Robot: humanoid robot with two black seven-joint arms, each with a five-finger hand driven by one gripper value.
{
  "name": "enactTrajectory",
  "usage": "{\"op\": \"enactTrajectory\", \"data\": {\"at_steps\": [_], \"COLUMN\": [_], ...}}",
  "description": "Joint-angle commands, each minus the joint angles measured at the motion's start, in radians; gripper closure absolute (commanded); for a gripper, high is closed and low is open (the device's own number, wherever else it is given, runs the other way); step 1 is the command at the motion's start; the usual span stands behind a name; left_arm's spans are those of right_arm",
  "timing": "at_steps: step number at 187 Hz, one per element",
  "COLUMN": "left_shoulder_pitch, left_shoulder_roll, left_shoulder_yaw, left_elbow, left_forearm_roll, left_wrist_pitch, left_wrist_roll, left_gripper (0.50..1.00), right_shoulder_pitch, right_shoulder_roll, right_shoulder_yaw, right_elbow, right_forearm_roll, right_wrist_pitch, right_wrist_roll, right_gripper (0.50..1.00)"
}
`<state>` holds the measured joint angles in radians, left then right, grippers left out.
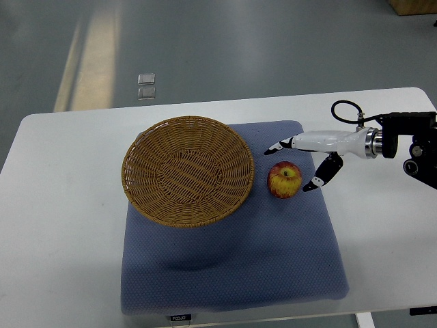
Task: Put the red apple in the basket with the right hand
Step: 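Lower the open right hand around the red-yellow apple, then close the right hand's fingers around the apple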
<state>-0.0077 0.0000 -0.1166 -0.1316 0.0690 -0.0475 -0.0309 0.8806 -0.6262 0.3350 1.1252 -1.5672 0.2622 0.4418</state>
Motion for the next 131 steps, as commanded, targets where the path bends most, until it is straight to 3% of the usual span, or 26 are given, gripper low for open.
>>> {"op": "enactTrajectory", "data": {"at_steps": [1,60,131], "left_shoulder_pitch": [0.000,0.000,0.000], "left_shoulder_roll": [0.000,0.000,0.000], "left_shoulder_yaw": [0.000,0.000,0.000], "left_elbow": [0.000,0.000,0.000], "left_forearm_roll": [0.000,0.000,0.000], "left_wrist_pitch": [0.000,0.000,0.000], "left_wrist_roll": [0.000,0.000,0.000], "left_gripper": [0.500,0.500,0.500], "right_shoulder_pitch": [-0.003,-0.005,-0.006], "right_shoulder_roll": [0.007,0.069,0.077], "right_shoulder_yaw": [-0.004,-0.045,-0.062], "right_elbow": [-0.001,-0.028,-0.035], "right_forearm_roll": [-0.002,-0.025,-0.027], "right_wrist_pitch": [-0.006,-0.075,-0.080], "right_wrist_roll": [0.002,0.000,-0.002], "right_gripper": [0.581,0.583,0.599]}}
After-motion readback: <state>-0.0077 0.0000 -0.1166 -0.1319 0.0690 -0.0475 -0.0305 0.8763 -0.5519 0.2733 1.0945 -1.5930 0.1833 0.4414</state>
